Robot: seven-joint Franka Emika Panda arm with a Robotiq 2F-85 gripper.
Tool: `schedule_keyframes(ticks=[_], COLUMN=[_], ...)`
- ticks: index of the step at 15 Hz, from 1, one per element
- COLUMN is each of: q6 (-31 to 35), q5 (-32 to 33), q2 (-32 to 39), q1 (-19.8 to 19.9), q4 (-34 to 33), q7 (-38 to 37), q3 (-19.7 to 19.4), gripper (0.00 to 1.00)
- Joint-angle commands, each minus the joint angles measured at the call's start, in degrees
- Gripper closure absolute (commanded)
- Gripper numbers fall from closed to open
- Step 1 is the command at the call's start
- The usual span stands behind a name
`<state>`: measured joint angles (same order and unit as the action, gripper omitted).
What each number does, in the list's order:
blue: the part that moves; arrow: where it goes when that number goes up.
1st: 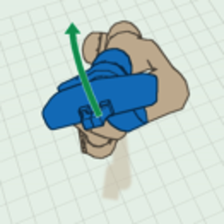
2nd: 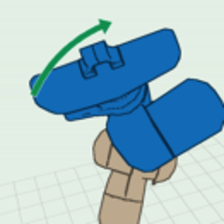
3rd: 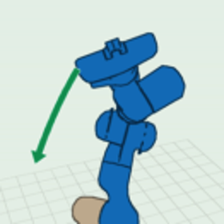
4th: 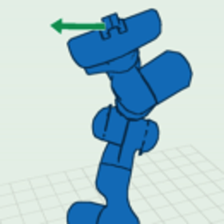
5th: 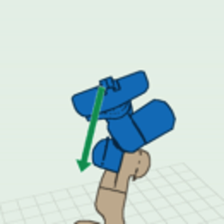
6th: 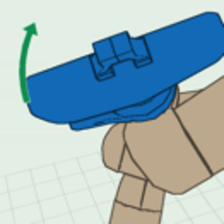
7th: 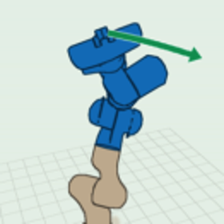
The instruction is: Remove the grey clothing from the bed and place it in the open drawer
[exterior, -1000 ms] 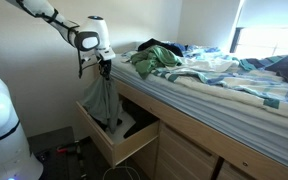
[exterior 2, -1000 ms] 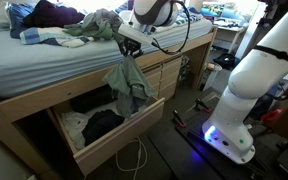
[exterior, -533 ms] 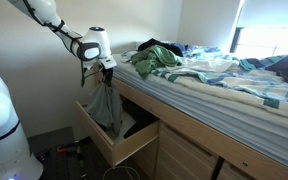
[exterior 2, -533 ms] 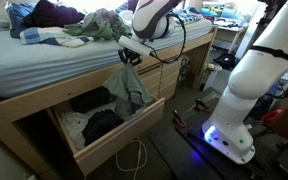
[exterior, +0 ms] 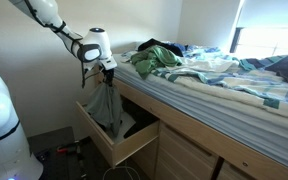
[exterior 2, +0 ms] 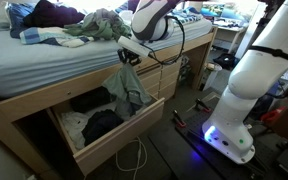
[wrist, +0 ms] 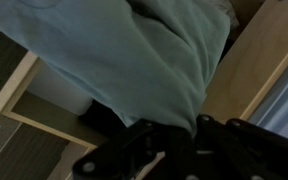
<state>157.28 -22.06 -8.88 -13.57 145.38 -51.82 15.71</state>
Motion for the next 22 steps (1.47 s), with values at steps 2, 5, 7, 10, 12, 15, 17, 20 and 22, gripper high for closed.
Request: schedule_keyframes(ticks=[2, 5, 7, 10, 12, 15, 17, 20, 22], q6=[10.69, 18.44, 21.44, 22.59, 21.78, 20.14, 18.33, 12.87, 8.96], q5=[-2.85, 0.16, 1.63, 4.12, 4.70, 3.24, 2.92, 2.84, 2.24], q2=[9.02, 14.86, 18.23, 22.62, 24.94, 28.00, 29.94, 32.38, 34.18], q1=[0.49, 1.01, 0.20, -2.30, -3.44, -3.72, -3.34, -3.07, -2.25], q4=[-1.40, -0.95, -0.87, -1.26, -1.85, -3.14, -4.37, -6.36, -7.96], q7=[-1.38, -4.20, -6.04, -7.79, -7.62, -5.98, -5.27, -5.00, -4.75], q3=[-0.82, -1.71, -3.64, -7.36, -8.54, -7.79, -6.53, -5.57, -4.66], gripper=[0.97, 0.97, 0.97, 0.97, 0.97, 0.97, 0.97, 0.97, 0.97])
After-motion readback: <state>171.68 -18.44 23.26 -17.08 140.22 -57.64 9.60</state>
